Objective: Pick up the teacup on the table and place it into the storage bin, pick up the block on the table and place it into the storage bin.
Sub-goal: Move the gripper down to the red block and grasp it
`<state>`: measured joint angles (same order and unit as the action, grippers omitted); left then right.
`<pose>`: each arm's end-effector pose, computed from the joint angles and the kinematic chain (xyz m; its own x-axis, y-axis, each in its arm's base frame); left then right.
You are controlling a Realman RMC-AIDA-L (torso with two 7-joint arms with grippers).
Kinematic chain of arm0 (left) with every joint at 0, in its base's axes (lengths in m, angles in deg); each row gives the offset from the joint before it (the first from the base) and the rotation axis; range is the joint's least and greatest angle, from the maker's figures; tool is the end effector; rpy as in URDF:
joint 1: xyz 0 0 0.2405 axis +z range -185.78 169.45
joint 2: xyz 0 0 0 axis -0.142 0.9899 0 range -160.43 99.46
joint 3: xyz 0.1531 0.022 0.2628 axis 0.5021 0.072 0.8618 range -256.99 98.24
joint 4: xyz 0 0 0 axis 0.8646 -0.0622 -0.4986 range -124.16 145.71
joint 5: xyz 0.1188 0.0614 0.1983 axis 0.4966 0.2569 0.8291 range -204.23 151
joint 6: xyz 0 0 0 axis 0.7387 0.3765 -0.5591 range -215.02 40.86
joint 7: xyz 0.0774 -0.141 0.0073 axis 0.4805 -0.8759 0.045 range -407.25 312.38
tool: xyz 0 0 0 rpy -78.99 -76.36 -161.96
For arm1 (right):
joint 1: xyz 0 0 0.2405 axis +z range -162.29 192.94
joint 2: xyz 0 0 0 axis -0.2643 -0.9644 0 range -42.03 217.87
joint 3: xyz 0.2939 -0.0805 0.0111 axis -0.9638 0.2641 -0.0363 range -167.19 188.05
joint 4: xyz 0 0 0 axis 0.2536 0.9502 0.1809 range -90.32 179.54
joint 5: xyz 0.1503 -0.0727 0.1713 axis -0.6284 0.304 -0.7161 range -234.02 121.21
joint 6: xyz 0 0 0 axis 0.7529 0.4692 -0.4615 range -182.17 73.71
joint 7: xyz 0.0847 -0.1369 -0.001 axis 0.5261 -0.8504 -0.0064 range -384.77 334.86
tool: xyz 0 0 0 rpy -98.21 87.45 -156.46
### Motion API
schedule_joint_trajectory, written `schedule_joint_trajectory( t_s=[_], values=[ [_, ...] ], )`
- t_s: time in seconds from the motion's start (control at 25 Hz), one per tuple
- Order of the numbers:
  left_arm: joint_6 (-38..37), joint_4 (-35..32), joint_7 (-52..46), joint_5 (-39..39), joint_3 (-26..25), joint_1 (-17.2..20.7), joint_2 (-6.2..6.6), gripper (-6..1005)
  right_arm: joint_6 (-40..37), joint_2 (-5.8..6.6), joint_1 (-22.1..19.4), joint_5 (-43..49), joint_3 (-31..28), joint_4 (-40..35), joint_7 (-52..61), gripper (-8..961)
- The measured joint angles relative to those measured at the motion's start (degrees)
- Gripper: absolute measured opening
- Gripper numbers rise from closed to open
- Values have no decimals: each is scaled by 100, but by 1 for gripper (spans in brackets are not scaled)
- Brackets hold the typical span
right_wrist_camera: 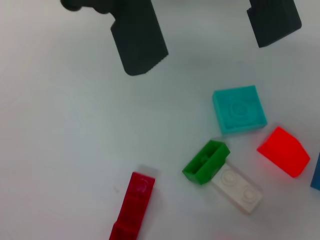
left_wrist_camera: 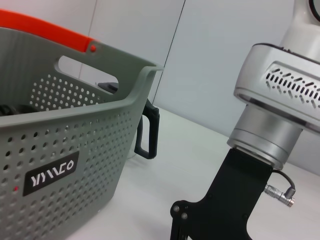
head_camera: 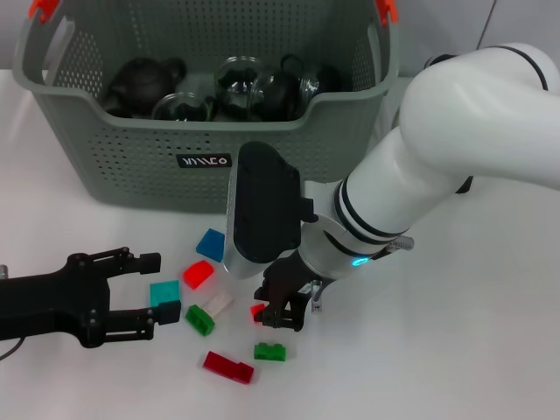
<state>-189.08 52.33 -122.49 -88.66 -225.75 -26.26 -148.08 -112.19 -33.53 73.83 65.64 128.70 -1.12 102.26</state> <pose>-0.3736 0.2913 -0.0031 0.7582 0.3931 0.5201 0.5127 -0.8523 -0.1033 0.1188 0.3958 -0.2243 0.9280 0.0374 0.3708 0.0573 -0.9974 -0.0427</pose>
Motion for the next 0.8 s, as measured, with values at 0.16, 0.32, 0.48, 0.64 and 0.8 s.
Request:
schedule_joint_trajectory(
  t_s=[0.16, 0.32, 0.48, 0.64, 0.8],
  values=[
    [7, -15, 5, 0, -5, 0, 2, 830, -57, 8, 3, -5, -13, -41, 5, 198],
    [6, -18, 8, 0, -5, -5, 1, 830, -49, 3, 3, -6, -10, -19, 5, 327],
    [5, -10, 8, 0, -5, -13, -5, 830, 53, -14, -1, -6, 7, 8, 2, 398],
    [5, -9, 3, 0, -5, -27, -8, 830, 132, -16, -30, -6, 10, 16, -11, 392],
    [9, -9, 1, 0, -5, -27, -9, 830, 197, -25, -45, -6, 29, 18, -15, 387]
  ],
)
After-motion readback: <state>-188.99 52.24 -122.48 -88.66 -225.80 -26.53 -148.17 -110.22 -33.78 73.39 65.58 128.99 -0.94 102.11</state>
